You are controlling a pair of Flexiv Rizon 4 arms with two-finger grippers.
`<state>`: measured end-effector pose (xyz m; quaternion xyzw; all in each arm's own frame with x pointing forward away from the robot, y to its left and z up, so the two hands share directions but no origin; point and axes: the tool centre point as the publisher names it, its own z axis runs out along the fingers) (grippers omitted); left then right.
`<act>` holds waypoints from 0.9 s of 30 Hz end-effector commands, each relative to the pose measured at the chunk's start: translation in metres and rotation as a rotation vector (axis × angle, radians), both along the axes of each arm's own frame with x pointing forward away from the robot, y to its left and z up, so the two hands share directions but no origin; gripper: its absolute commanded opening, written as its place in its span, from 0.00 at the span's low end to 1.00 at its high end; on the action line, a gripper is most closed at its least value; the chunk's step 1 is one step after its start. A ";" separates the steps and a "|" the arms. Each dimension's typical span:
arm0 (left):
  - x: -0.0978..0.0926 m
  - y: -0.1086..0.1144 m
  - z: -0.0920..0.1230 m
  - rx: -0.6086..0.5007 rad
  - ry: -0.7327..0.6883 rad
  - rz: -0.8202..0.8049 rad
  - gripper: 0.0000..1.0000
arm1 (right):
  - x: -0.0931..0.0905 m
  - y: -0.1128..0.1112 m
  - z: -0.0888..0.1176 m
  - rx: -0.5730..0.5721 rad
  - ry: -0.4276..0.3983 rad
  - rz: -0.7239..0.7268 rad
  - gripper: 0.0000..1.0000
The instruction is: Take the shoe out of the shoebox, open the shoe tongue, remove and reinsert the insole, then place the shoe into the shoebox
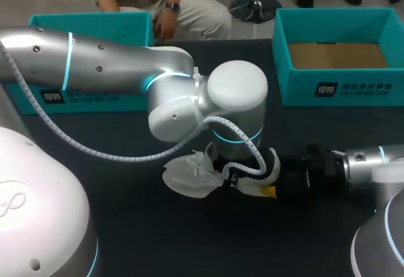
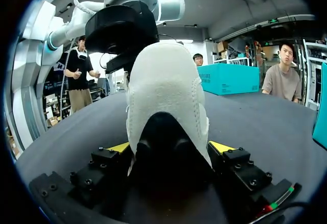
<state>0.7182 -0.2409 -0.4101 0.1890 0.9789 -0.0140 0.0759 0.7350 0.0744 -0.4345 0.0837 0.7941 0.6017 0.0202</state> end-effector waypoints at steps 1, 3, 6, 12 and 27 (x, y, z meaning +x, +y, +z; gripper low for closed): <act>-0.006 0.007 -0.011 -0.002 -0.024 0.017 0.00 | -0.001 0.001 -0.005 -0.003 0.001 -0.003 0.00; -0.005 0.007 -0.007 -0.007 -0.022 0.023 0.00 | -0.001 0.001 -0.005 -0.003 0.001 -0.003 0.00; -0.005 0.007 0.001 -0.012 -0.045 0.039 0.00 | -0.001 0.001 -0.005 -0.003 0.001 -0.003 0.00; -0.004 0.005 0.019 -0.039 -0.077 0.049 0.00 | -0.001 0.001 -0.005 -0.003 0.001 -0.003 0.00; -0.009 0.014 0.071 -0.142 -0.143 0.078 0.00 | -0.001 0.001 -0.005 -0.003 0.001 -0.003 0.00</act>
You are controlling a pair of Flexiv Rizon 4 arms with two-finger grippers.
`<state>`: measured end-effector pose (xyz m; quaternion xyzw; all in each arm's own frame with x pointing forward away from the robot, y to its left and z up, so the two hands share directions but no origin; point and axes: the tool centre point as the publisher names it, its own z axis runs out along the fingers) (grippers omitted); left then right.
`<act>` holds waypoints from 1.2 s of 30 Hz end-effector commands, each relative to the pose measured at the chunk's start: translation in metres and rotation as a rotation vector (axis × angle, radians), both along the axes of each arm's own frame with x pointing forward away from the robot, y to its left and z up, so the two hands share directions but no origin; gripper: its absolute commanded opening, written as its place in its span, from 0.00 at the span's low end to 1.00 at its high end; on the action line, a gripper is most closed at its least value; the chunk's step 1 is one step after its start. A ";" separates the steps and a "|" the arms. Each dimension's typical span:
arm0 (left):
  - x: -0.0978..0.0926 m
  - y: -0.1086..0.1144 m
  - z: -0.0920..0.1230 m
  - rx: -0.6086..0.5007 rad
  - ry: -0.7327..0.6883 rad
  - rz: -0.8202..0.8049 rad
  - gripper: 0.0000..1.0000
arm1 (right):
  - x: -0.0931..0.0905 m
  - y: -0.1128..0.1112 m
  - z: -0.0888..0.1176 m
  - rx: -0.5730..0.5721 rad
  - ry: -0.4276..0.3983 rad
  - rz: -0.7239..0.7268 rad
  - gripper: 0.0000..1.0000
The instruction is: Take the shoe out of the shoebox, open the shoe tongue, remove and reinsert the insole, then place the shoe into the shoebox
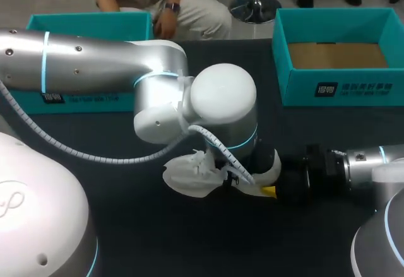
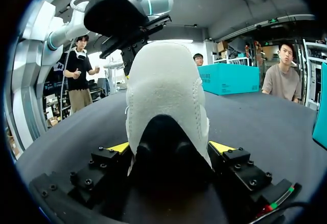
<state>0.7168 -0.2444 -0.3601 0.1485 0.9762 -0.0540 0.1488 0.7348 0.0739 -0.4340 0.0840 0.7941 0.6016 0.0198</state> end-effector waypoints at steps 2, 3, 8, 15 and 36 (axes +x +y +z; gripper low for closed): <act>-0.008 0.020 0.028 -0.042 -0.023 0.006 0.00 | -0.001 0.001 -0.005 -0.003 0.000 -0.003 0.00; -0.008 0.021 0.030 -0.046 -0.027 0.008 0.00 | -0.001 0.001 -0.005 -0.003 0.000 -0.003 0.00; -0.009 0.025 0.041 -0.071 -0.042 0.022 0.00 | -0.001 0.001 -0.005 -0.003 0.000 -0.003 0.00; -0.014 0.029 0.049 -0.096 -0.050 0.029 0.00 | -0.001 0.001 -0.005 -0.003 0.000 -0.003 0.00; -0.022 -0.005 0.050 -0.087 -0.063 -0.004 0.00 | -0.001 0.001 -0.005 -0.003 0.000 -0.003 0.00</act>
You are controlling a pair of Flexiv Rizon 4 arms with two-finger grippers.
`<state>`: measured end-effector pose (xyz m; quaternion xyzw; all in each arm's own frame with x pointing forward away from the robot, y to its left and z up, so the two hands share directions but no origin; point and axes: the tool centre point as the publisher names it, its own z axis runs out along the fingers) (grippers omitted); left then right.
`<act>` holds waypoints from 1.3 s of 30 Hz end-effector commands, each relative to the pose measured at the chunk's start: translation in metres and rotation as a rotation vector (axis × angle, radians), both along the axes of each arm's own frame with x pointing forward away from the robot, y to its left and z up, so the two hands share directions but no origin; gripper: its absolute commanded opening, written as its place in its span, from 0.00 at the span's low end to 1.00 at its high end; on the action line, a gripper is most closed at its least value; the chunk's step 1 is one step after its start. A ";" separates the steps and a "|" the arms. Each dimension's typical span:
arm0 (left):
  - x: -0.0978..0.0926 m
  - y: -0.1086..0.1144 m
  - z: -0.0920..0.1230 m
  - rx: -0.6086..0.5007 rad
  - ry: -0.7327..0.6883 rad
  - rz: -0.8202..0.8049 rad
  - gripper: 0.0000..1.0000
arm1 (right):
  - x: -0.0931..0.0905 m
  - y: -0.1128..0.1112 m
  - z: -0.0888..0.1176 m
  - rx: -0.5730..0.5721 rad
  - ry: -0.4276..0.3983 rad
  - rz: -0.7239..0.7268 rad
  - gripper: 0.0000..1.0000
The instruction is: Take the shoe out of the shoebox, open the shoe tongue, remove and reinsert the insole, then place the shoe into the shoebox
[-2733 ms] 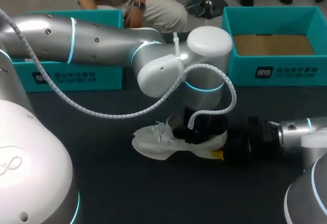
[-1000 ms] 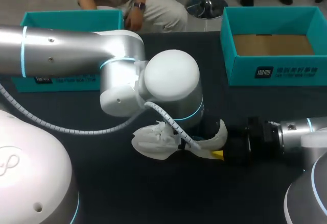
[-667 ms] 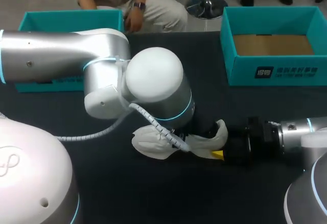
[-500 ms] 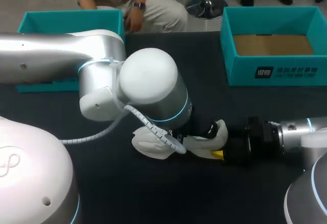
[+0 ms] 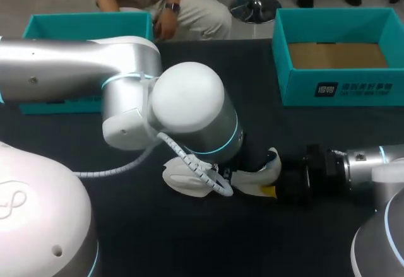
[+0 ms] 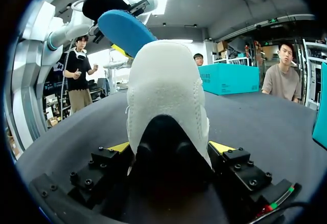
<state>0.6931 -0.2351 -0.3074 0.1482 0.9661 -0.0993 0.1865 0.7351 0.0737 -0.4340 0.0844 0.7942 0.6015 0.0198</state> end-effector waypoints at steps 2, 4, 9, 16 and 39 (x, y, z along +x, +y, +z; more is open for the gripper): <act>0.003 -0.018 -0.001 0.009 0.004 0.009 0.00 | -0.001 0.001 -0.005 -0.003 0.000 -0.002 0.00; 0.005 -0.021 -0.001 0.006 0.004 0.010 0.00 | -0.001 0.001 -0.005 -0.003 0.000 -0.002 0.00; 0.001 -0.022 0.005 -0.010 0.001 0.005 0.01 | -0.001 0.001 -0.005 -0.003 0.000 -0.002 0.00; -0.006 -0.011 0.011 -0.030 -0.007 0.000 0.43 | -0.001 0.001 -0.005 -0.003 0.000 -0.002 0.00; -0.002 -0.013 -0.007 -0.008 -0.111 0.060 0.40 | -0.001 0.001 -0.005 -0.003 0.000 -0.002 0.00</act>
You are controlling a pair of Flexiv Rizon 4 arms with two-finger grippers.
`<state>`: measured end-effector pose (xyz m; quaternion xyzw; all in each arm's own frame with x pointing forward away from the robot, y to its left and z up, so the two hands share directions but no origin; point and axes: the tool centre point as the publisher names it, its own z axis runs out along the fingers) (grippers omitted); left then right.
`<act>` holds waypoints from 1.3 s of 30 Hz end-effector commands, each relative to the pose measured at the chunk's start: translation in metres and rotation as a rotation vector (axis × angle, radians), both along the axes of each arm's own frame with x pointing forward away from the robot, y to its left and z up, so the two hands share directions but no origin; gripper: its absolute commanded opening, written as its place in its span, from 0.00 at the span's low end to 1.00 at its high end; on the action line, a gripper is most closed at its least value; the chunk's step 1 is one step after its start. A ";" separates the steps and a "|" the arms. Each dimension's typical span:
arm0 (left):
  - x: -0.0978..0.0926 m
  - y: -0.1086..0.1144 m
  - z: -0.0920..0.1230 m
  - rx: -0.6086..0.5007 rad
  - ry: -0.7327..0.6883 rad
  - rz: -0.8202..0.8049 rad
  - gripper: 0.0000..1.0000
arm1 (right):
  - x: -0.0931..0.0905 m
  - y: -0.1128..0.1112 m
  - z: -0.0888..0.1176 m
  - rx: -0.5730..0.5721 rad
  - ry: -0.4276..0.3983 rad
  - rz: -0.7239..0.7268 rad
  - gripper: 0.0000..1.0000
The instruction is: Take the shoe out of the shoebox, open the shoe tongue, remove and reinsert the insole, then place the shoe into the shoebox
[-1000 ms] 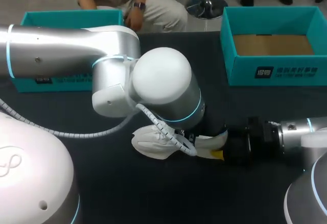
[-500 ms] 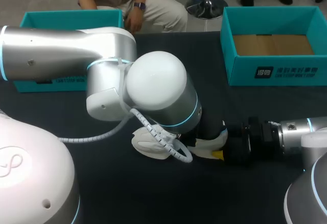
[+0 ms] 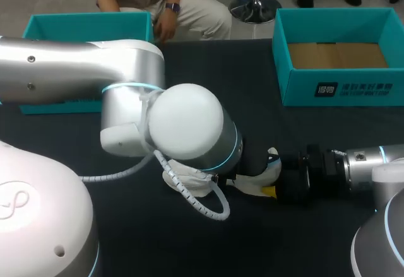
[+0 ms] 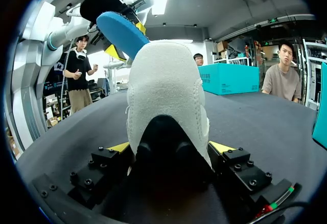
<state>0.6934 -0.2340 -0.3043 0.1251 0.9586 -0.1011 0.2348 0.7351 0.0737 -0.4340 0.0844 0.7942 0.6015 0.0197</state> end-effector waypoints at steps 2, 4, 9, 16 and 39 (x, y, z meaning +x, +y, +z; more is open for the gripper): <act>-0.002 -0.017 -0.013 0.016 -0.020 0.000 0.38 | -0.001 0.001 -0.005 -0.003 0.000 -0.002 0.00; -0.001 -0.021 -0.015 0.019 -0.026 -0.004 0.38 | -0.001 0.001 -0.005 -0.003 0.000 -0.002 0.00; 0.002 -0.026 -0.019 0.019 -0.032 -0.001 0.36 | -0.001 0.001 -0.005 -0.003 0.000 -0.002 0.00; 0.012 -0.028 -0.017 0.010 -0.039 0.016 0.35 | -0.001 0.001 -0.005 -0.003 0.000 -0.002 0.00; 0.010 -0.025 -0.008 -0.026 -0.025 0.034 0.00 | -0.001 0.001 -0.005 -0.003 0.000 -0.002 0.00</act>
